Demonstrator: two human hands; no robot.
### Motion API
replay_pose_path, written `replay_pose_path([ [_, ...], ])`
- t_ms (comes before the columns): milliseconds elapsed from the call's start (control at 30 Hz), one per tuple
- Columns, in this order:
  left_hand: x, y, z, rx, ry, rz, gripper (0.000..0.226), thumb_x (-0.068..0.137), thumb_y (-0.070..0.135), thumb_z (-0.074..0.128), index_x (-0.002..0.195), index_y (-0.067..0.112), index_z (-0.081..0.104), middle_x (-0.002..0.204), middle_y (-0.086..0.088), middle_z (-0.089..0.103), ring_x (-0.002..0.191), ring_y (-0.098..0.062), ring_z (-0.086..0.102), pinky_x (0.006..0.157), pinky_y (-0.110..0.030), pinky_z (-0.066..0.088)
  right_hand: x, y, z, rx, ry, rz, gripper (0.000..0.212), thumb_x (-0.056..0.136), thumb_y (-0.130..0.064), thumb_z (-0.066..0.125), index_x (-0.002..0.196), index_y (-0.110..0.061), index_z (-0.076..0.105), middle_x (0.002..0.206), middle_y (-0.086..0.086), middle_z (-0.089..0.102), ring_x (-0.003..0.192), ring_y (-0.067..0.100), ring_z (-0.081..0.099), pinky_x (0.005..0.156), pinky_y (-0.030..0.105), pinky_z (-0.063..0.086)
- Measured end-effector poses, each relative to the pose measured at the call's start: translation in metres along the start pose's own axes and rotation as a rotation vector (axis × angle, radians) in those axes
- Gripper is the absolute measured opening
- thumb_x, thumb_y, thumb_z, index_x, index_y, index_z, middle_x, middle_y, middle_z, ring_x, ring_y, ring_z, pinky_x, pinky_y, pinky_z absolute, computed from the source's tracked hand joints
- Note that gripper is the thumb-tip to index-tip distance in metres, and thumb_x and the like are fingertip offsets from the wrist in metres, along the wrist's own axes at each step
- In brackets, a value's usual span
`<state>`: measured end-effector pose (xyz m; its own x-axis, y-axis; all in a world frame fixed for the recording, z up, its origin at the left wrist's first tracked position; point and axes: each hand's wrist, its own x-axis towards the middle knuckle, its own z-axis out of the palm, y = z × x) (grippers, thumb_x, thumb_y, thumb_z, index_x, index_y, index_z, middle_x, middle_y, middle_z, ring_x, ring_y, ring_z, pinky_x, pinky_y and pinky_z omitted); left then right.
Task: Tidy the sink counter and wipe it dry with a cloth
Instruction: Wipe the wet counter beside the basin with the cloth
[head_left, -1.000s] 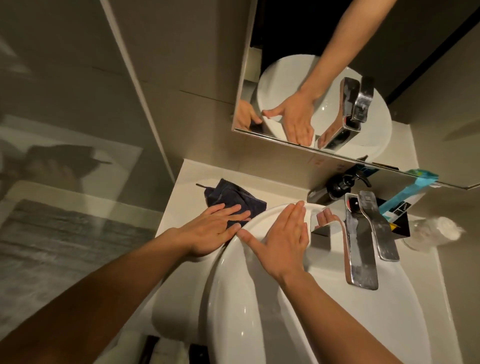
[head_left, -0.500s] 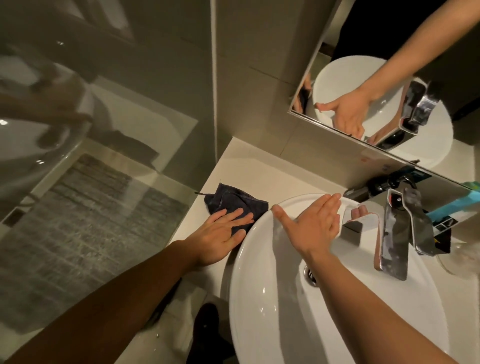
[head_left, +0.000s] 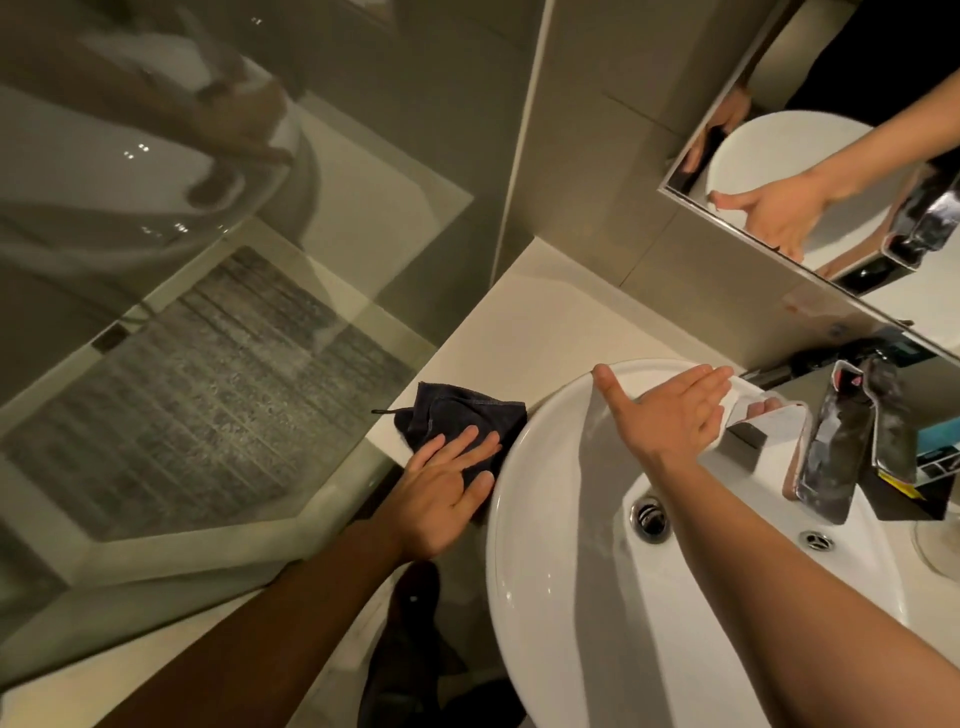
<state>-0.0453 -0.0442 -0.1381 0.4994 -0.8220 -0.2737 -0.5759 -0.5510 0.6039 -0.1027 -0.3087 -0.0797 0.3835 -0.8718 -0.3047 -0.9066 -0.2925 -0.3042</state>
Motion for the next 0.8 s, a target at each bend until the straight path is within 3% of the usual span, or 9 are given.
replay_pose_path([
  [100, -0.023, 0.004, 0.012, -0.015, 0.023, -0.054, 0.091, 0.101, 0.058, 0.003, 0.094, 0.012, 0.081, 0.163, 0.025, 0.019, 0.151, 0.010, -0.007, 0.126, -0.034, -0.002, -0.002, 0.000, -0.001, 0.017, -0.024, -0.004, 0.145, 0.067, -0.097, 0.039, 0.156, 0.005, -0.012, 0.166, 0.020, -0.021, 0.156, 0.029, -0.018, 0.124, 0.044, -0.008],
  [167, -0.039, 0.013, 0.017, -0.117, 0.057, -0.117, 0.082, 0.105, 0.054, 0.008, 0.117, 0.010, 0.076, 0.161, 0.028, 0.016, 0.147, 0.016, -0.011, 0.125, -0.028, -0.008, 0.001, 0.001, -0.004, 0.006, -0.065, -0.008, 0.145, 0.068, -0.097, 0.040, 0.155, 0.005, -0.015, 0.166, 0.020, -0.024, 0.155, 0.029, -0.020, 0.124, 0.045, -0.009],
  [267, -0.068, 0.036, 0.016, -0.401, 0.043, -0.307, 0.055, 0.109, 0.047, 0.020, 0.153, 0.023, 0.043, 0.155, 0.027, 0.008, 0.143, 0.013, -0.008, 0.116, -0.013, -0.014, 0.000, 0.011, -0.017, -0.010, -0.116, -0.065, 0.134, 0.076, -0.090, 0.043, 0.157, 0.004, -0.009, 0.167, 0.021, -0.019, 0.156, 0.030, -0.016, 0.126, 0.046, -0.005],
  [333, -0.085, 0.049, 0.019, -0.761, 0.015, -0.497, 0.063, 0.102, 0.064, 0.025, 0.155, 0.033, 0.039, 0.164, 0.013, 0.022, 0.152, -0.008, 0.015, 0.127, -0.032, 0.005, -0.009, 0.026, -0.026, -0.005, -0.141, -0.175, 0.114, 0.087, -0.080, 0.041, 0.158, 0.003, 0.006, 0.168, 0.022, -0.009, 0.157, 0.031, -0.009, 0.126, 0.050, 0.002],
  [433, -0.105, 0.060, 0.025, -1.436, 0.072, -0.764, 0.096, 0.077, 0.087, 0.044, 0.148, 0.024, 0.052, 0.146, -0.004, 0.059, 0.138, -0.024, 0.051, 0.121, -0.048, 0.032, -0.049, 0.048, -0.029, 0.064, -0.238, -0.355, 0.091, 0.096, -0.068, 0.040, 0.158, -0.003, 0.020, 0.170, 0.017, -0.001, 0.157, 0.028, -0.004, 0.126, 0.052, 0.006],
  [500, -0.123, 0.071, 0.016, -1.683, 0.145, -0.744, 0.090, 0.082, 0.082, 0.046, 0.144, 0.018, 0.057, 0.137, -0.007, 0.066, 0.132, -0.025, 0.058, 0.120, -0.048, 0.034, -0.092, 0.057, -0.031, 0.196, -0.351, -0.403, 0.083, 0.098, -0.063, 0.042, 0.160, -0.011, 0.020, 0.171, 0.007, 0.005, 0.157, 0.020, 0.002, 0.127, 0.045, 0.005],
  [600, -0.147, 0.088, -0.006, -1.870, 0.154, -0.652, 0.073, 0.102, 0.063, 0.029, 0.144, 0.011, 0.056, 0.139, -0.014, 0.064, 0.132, -0.029, 0.058, 0.119, -0.048, 0.035, -0.162, 0.068, -0.045, 0.387, -0.477, -0.400, 0.070, 0.100, -0.058, 0.042, 0.159, -0.023, 0.029, 0.165, -0.010, 0.026, 0.151, 0.009, 0.022, 0.120, 0.028, 0.014],
  [733, -0.174, 0.115, -0.044, -2.038, 0.079, -0.467, 0.068, 0.105, 0.058, 0.029, 0.146, 0.009, 0.054, 0.151, -0.018, 0.052, 0.141, -0.034, 0.048, 0.121, -0.051, 0.029, -0.220, 0.074, -0.061, 0.670, -0.671, -0.318, 0.074, 0.081, -0.083, 0.045, 0.136, -0.035, 0.060, 0.147, -0.014, 0.055, 0.138, 0.007, 0.048, 0.121, 0.035, 0.028],
  [800, -0.177, 0.135, -0.058, -2.065, -0.012, -0.384, 0.071, 0.105, 0.060, 0.028, 0.150, 0.010, 0.048, 0.156, -0.019, 0.045, 0.146, -0.034, 0.041, 0.125, -0.051, 0.020, -0.231, 0.074, -0.072, 0.827, -0.814, -0.294, 0.062, 0.089, -0.076, 0.044, 0.128, -0.033, 0.067, 0.138, -0.010, 0.064, 0.133, 0.007, 0.055, 0.119, 0.037, 0.033],
])
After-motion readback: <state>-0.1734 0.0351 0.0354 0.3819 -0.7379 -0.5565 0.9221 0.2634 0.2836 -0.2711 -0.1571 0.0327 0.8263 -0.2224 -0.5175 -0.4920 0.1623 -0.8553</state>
